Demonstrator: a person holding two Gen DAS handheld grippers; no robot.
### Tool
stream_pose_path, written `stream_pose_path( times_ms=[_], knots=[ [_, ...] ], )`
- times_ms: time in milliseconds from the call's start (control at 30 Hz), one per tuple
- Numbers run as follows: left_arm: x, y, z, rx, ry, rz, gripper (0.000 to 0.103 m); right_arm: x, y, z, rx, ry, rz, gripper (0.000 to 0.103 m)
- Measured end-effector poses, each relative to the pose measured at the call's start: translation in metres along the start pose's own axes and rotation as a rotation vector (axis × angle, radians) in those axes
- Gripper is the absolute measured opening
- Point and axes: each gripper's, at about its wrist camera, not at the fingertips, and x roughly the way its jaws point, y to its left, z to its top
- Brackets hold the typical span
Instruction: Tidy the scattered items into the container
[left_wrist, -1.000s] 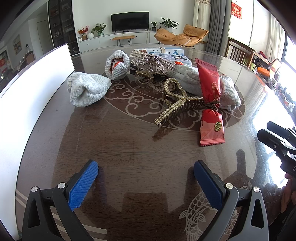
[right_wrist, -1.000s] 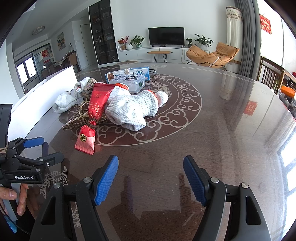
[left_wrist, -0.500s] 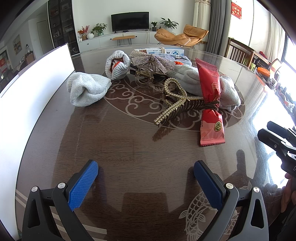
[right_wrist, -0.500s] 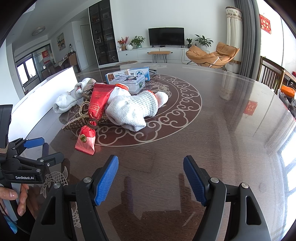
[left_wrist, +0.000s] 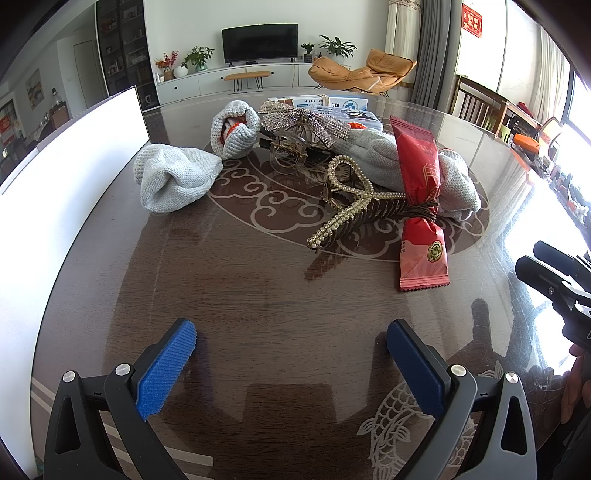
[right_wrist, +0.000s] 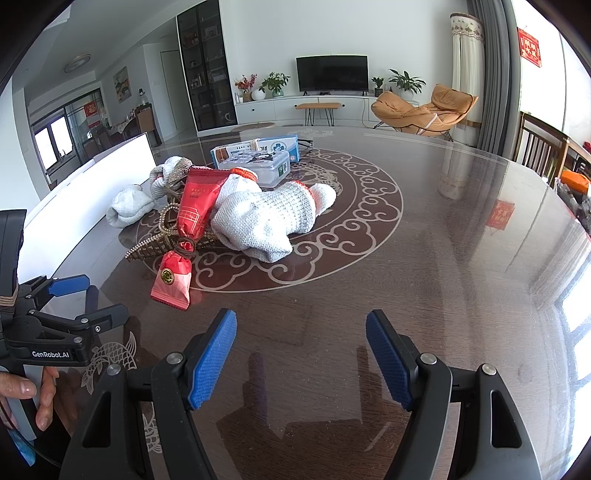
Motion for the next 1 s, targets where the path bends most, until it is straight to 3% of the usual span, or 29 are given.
stream_pose_path(
  times_ms=[233, 300, 400, 500, 733, 800, 833, 867, 1000],
  knots=[
    [0.000, 0.000, 0.000, 0.002, 0.000, -0.002, 0.103, 0.006, 0.006, 0.001, -0.022, 0.046, -0.004, 0.074],
    [0.000, 0.001, 0.000, 0.002, 0.000, -0.002, 0.103, 0.016, 0.015, 0.003, -0.060, 0.117, 0.055, 0.073],
    [0.001, 0.001, 0.000, 0.003, 0.001, -0.003, 0.103, 0.023, 0.032, 0.011, -0.091, 0.154, 0.176, 0.075],
    [0.001, 0.001, 0.000, 0.003, 0.000, -0.003, 0.103, 0.039, 0.048, 0.025, -0.085, 0.201, 0.241, 0.075],
    [0.001, 0.001, 0.000, 0.004, -0.001, -0.003, 0.103, 0.078, 0.071, 0.057, -0.033, 0.177, 0.348, 0.075],
    [0.001, 0.001, 0.000, 0.004, -0.002, -0.003, 0.103, 0.082, 0.073, 0.061, -0.034, 0.172, 0.349, 0.071],
    [0.001, 0.001, 0.000, 0.004, -0.002, -0.003, 0.103, 0.082, 0.075, 0.061, -0.046, 0.172, 0.328, 0.054],
    [0.001, 0.001, 0.000, 0.004, -0.002, -0.003, 0.103, 0.083, 0.075, 0.060, -0.061, 0.181, 0.318, 0.027],
    [0.002, 0.002, 0.002, 0.004, -0.003, -0.003, 0.103, 0.068, 0.053, 0.053, -0.091, 0.199, 0.301, 0.027]
  ],
)
